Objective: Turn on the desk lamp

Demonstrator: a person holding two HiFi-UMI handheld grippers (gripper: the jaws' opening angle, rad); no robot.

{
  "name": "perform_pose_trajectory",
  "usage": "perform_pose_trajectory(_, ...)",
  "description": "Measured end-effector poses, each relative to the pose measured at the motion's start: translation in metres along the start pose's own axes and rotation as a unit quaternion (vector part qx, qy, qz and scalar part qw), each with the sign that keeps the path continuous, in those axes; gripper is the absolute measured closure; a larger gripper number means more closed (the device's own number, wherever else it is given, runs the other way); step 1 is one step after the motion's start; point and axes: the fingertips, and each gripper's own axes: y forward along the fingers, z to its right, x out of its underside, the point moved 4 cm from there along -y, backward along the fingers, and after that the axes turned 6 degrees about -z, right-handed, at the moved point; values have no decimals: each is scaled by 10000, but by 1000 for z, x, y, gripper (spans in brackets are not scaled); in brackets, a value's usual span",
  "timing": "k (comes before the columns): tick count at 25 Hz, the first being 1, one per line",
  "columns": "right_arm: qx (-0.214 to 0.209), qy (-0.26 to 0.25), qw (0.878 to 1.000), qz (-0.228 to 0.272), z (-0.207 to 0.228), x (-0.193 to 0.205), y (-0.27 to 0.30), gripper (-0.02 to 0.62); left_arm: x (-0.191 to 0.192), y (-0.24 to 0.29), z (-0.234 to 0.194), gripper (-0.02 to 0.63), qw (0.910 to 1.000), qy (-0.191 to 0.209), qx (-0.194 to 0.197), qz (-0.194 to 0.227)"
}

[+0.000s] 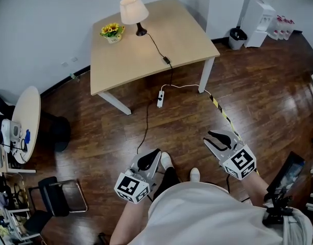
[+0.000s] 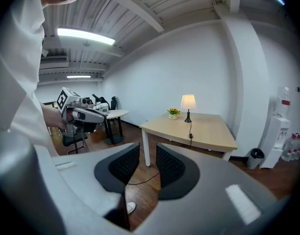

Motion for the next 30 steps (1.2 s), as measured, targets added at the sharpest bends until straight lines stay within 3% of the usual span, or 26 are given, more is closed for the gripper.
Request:
perform_pose_trajectory(11, -65, -213, 9997, 47, -5, 16, -35, 483, 15, -12, 40, 601, 9997, 112, -200, 2)
perform_pose_trajectory(30, -5, -329, 9995, 43, -8, 17, -40, 483, 13, -8, 44, 601, 9995, 241, -185, 35)
